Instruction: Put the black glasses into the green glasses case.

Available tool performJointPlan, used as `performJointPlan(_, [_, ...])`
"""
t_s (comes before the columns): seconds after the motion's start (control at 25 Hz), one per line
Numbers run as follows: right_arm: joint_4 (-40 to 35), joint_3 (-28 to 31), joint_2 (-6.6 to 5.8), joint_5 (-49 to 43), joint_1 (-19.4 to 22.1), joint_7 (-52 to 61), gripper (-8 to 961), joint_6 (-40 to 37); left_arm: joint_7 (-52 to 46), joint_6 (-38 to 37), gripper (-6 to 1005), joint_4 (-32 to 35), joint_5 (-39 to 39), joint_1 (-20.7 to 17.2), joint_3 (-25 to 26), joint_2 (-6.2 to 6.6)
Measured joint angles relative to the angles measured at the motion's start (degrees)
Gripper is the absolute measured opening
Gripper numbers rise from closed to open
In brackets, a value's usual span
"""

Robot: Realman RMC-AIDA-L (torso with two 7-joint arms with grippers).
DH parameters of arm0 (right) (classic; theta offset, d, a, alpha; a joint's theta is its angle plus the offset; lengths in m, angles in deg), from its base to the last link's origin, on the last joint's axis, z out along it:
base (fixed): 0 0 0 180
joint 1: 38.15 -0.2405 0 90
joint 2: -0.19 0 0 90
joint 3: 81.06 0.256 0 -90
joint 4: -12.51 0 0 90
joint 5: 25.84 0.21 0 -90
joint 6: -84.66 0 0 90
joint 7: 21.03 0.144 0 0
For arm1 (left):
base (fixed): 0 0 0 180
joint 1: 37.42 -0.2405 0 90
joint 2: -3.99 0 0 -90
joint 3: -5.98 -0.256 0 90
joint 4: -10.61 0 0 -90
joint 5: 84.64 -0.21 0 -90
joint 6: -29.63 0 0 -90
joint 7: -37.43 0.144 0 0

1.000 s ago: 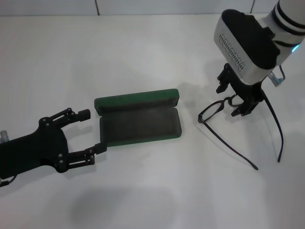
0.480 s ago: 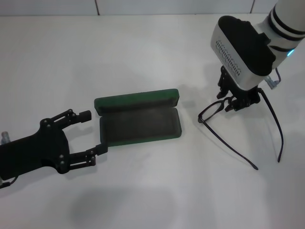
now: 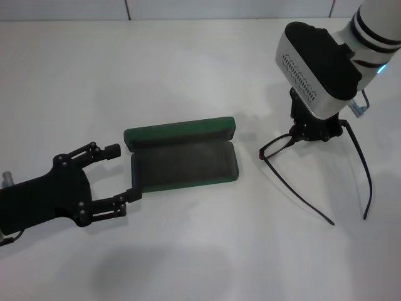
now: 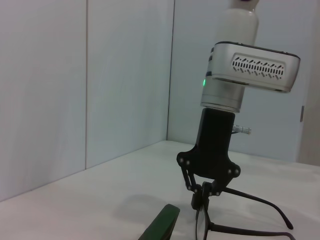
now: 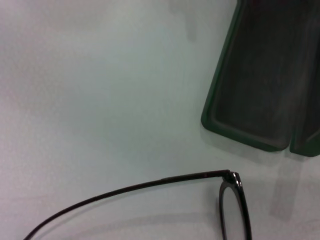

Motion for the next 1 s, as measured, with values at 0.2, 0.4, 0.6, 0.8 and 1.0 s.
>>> performJointPlan(0.2, [0.0,1.4,-0.24,0.0,-0.3,0.2,73,-2.1,-0.2,0.0,880,0.0,0.0,0.2,0.0,0.04])
performJointPlan(0.4, [-0.8,6.6,-0.93,-0.1,-0.6,0.3,61,-6.1,-0.8,0.0,880,0.0,0.1,0.5,0.0,0.12])
performJointPlan(0.6, [-1.3,13.4,-2.71,-0.4,-1.2,0.4,54,-11.7,-2.6,-0.1,879,-0.1,0.1,1.2,0.0,0.13])
performJointPlan(0.8, [-1.3,21.2,-4.89,-0.2,-1.3,0.9,55,-16.2,-3.7,-0.3,879,-0.1,0.3,1.3,0.0,0.13])
performJointPlan(1.0, [-1.0,34.9,-7.05,0.1,0.5,1.4,55,-20.4,-3.8,-0.6,880,-0.2,1.6,1.3,0.2,0.13])
